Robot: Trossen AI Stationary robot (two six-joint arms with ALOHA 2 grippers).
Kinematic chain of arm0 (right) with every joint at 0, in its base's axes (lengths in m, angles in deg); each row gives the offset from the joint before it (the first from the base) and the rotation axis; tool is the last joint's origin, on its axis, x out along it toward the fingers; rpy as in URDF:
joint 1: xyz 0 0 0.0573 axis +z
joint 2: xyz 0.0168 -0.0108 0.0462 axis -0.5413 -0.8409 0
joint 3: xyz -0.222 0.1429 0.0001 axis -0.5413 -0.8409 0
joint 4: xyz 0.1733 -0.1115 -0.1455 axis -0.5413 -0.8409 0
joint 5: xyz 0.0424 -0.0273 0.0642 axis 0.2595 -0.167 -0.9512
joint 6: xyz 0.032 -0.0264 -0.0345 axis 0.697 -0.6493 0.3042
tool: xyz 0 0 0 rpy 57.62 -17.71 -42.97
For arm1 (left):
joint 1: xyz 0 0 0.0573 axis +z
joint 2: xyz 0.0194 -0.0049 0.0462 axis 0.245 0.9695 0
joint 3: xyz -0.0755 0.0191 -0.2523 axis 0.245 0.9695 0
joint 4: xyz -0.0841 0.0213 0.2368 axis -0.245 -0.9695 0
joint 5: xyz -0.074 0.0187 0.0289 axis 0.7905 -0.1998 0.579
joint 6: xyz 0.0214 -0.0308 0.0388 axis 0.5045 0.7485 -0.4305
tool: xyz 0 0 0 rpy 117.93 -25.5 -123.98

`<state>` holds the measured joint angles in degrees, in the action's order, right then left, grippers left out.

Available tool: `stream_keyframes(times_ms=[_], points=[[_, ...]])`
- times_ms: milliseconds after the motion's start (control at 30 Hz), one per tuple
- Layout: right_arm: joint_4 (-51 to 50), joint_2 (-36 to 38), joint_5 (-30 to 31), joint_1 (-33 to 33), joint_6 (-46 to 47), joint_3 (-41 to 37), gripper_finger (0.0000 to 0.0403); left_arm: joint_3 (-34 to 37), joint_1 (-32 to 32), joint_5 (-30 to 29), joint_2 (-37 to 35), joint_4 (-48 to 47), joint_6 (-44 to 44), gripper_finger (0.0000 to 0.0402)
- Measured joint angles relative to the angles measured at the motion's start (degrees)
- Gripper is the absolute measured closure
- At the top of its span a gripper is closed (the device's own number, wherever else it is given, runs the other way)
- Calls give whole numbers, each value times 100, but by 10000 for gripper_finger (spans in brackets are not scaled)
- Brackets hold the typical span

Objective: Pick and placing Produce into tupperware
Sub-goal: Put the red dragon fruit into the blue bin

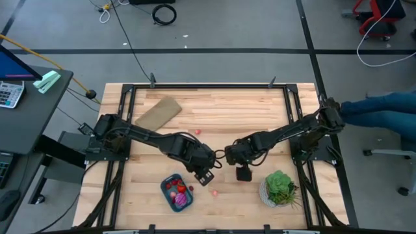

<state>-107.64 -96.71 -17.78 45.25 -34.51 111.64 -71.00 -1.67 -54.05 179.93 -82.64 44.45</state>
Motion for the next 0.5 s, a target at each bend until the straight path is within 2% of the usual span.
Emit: stream_keyframes(times_ms=[100,267,367,500], points=[[-26,8,-235,76,-545,167,134,0,-2,2,0,-1,0,229],[-71,8,-268,292,-792,211,130,0,-9,0,0,-3,1,230],[-75,-11,-246,326,-421,63,122,0,-11,0,0,-3,0,229],[-215,-13,279,318,289,17,114,0,-15,2,0,-3,-4,229]])
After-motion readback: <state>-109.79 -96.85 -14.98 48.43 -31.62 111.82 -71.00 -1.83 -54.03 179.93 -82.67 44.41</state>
